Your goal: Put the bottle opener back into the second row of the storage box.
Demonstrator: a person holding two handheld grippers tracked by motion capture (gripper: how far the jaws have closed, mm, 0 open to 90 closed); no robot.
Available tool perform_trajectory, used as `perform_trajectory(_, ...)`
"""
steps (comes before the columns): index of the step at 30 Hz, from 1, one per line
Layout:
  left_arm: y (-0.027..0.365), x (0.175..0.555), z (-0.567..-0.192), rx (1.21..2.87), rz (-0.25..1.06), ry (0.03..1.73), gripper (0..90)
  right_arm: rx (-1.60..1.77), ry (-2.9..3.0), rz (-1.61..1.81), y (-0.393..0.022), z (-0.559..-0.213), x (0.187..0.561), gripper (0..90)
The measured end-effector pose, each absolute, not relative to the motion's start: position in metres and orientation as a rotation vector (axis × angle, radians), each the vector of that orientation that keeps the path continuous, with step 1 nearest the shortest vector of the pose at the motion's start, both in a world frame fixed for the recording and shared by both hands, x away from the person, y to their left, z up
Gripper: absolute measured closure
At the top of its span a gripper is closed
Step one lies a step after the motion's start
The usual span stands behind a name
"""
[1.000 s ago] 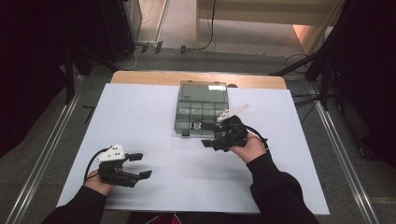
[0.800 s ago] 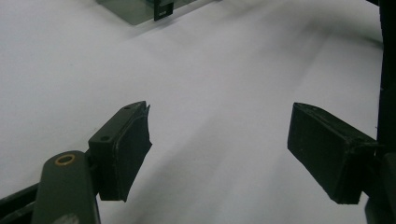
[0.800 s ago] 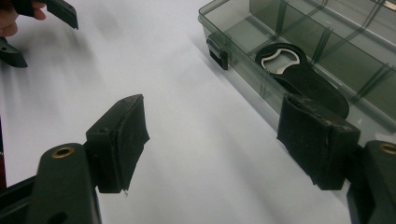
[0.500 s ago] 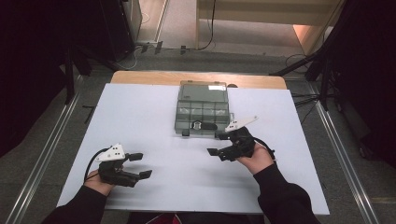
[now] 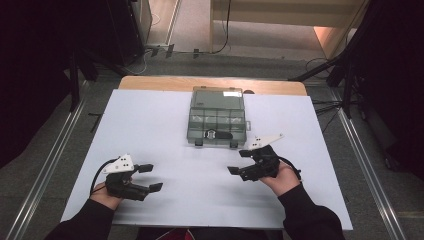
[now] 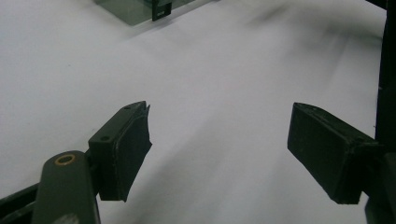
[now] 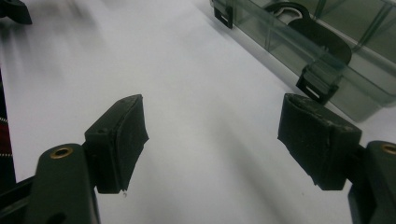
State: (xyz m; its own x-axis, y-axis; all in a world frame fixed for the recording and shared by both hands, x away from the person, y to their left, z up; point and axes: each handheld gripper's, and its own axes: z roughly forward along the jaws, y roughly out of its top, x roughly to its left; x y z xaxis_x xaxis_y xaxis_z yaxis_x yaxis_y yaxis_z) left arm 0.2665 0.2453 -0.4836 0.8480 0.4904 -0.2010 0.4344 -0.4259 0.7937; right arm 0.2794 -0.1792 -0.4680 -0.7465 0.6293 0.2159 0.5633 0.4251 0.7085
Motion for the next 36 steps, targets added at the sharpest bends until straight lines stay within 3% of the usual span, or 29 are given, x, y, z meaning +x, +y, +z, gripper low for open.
perform_trajectory(36,0.245,0.265,-0.483,2.067,0.078,0.674,21.1,1.184,2.475,1.223,-0.239,-0.491,0.232,23.4)
